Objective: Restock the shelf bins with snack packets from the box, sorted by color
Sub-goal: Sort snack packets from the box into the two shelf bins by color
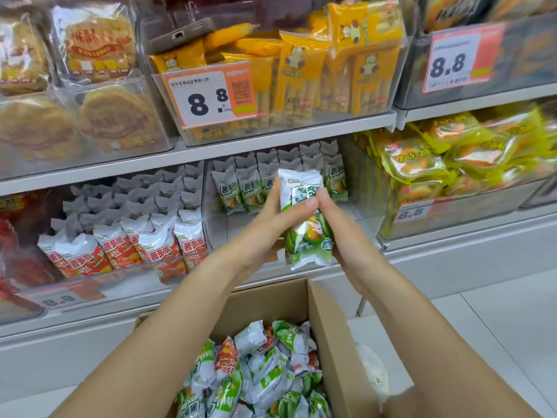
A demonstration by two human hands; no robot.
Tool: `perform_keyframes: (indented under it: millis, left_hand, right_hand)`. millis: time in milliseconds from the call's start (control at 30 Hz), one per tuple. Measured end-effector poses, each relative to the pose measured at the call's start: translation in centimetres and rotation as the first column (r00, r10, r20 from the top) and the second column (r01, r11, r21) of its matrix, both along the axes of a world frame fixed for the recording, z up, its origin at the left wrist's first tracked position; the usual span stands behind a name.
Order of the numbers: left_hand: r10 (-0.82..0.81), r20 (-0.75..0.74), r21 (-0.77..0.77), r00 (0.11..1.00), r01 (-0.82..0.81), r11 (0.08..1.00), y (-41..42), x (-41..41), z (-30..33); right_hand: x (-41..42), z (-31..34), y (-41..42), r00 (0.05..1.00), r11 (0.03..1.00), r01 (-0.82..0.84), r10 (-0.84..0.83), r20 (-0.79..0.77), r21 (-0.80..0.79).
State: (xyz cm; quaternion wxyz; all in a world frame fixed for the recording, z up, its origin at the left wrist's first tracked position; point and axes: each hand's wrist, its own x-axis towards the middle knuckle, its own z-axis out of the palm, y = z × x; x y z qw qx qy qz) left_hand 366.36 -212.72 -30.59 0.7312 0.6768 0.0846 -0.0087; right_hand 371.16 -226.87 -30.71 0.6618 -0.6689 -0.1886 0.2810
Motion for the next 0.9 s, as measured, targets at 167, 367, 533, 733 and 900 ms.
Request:
perform_keyframes:
  millis: [167, 367, 533, 733, 900]
  left_hand:
    - [0.003, -0.052, -0.143, 0.999, -0.01, 0.99, -2.0, 4.2, -0.3]
    - [0.159, -0.083, -0.169, 0.984, -0.171, 0.971, -1.6, 10.7, -0.8]
    - [0.168, -0.129, -0.023, 0.977, -0.172, 0.985, -2.5, 16.0, -4.2]
    - [0.145, -0.109, 0.136, 0.983, -0.13, 0.982, -1.9, 18.6, -6.0]
    - [0.057, -0.128, 0.334, 0.99, -0.011, 0.942, -1.8, 17.8, -6.0]
  right_hand:
    - [3.1, -0.8, -1.9, 0.995, 0.99, 0.016, -0.002, 0.099, -0.143]
    - [5.8, -3.0, -6.1, 0.752, 0.645, 0.29, 0.303, 0.585, -0.707]
    - [7.2, -3.0, -6.9, 0.689, 0.637, 0.325, 0.347, 0.636, -0.699]
    - [7.5, -3.0, -6.8, 0.676, 0.661, 0.298, 0.364, 0.641, -0.689]
    - [7.4, -2.6, -6.3, 0.694, 0.676, 0.302, 0.327, 0.641, -0.672]
